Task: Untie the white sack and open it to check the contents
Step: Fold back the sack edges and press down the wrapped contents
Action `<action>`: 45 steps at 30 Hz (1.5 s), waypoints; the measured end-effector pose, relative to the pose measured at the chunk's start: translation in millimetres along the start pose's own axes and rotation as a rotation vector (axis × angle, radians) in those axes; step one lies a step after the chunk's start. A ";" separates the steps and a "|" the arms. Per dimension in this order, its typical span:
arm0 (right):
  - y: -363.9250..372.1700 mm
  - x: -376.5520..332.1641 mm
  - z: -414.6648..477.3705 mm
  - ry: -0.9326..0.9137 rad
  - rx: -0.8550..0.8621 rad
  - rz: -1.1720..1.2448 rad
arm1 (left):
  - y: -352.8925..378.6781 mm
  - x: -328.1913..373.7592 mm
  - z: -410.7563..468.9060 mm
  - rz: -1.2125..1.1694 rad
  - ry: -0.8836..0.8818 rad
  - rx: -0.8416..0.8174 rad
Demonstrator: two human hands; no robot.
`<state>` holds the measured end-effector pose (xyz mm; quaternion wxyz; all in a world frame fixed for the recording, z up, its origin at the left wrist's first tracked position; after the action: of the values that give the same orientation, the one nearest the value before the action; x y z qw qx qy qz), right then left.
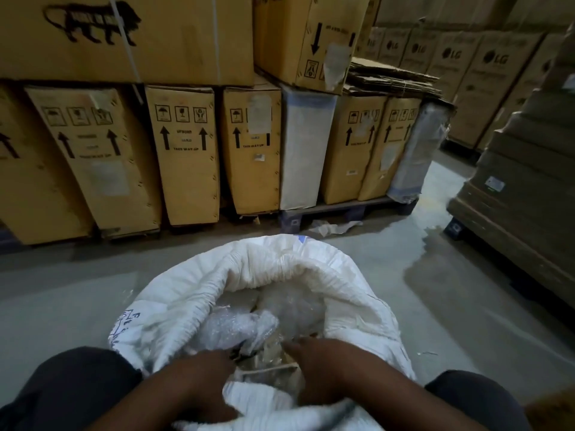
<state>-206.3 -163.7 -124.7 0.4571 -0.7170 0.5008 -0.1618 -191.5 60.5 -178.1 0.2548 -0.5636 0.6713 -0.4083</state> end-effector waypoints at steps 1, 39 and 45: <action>-10.7 4.2 2.4 0.035 0.087 0.062 | -10.4 3.9 6.2 -0.094 0.000 0.011; -45.2 113.0 43.2 0.093 0.954 0.307 | -101.0 -57.9 71.3 -0.782 -0.191 0.817; -44.5 119.7 43.5 0.127 0.913 0.339 | -104.6 -58.0 71.9 -0.777 -0.187 0.841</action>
<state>-97.6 -242.3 -138.4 0.7133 -0.3407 0.5151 -0.3314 -62.8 94.5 -136.1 0.3464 -0.6528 0.1700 -0.6519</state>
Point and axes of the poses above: each hand's wrist, its own z-axis towards the middle knuckle, its own y-axis out of the palm, x = y × z, the point moved 3 cm from there along z, towards the middle knuckle, and after that the axes turned 10 degrees about -y, right-handed, at the moved point
